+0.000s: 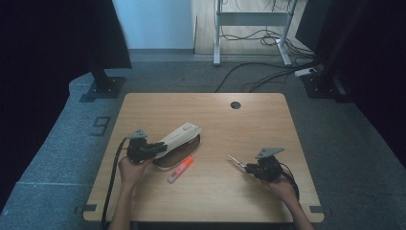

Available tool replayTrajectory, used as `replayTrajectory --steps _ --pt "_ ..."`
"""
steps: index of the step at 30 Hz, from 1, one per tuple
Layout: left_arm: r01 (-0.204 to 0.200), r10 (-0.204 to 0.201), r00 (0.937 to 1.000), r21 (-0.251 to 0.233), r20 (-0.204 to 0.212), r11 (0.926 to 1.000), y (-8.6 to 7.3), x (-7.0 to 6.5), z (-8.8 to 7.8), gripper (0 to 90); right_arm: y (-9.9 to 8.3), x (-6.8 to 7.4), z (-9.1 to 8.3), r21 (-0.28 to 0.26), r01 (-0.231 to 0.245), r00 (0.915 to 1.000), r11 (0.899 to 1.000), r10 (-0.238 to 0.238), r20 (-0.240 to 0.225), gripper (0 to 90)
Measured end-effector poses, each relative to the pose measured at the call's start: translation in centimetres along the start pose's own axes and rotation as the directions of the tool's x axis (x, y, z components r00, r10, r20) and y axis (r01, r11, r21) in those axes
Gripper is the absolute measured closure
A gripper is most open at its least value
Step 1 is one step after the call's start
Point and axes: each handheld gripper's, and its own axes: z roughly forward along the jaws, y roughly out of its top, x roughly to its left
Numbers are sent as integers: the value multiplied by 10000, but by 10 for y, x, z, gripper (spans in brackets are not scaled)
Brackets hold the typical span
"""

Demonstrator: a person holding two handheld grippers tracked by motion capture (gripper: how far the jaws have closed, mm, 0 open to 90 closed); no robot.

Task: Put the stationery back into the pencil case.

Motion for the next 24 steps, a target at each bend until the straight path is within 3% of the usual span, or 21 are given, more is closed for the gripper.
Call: replayTrajectory --steps 10,24 --pt "59 -59 10000 -90 1 9999 0 0 -1 765 13 3 0 -116 153 9998 9998 -155 -98 780" --pt "89 -88 9999 -184 59 9998 1 0 -2 767 42 9 19 -47 444 9983 9990 -446 -387 779"
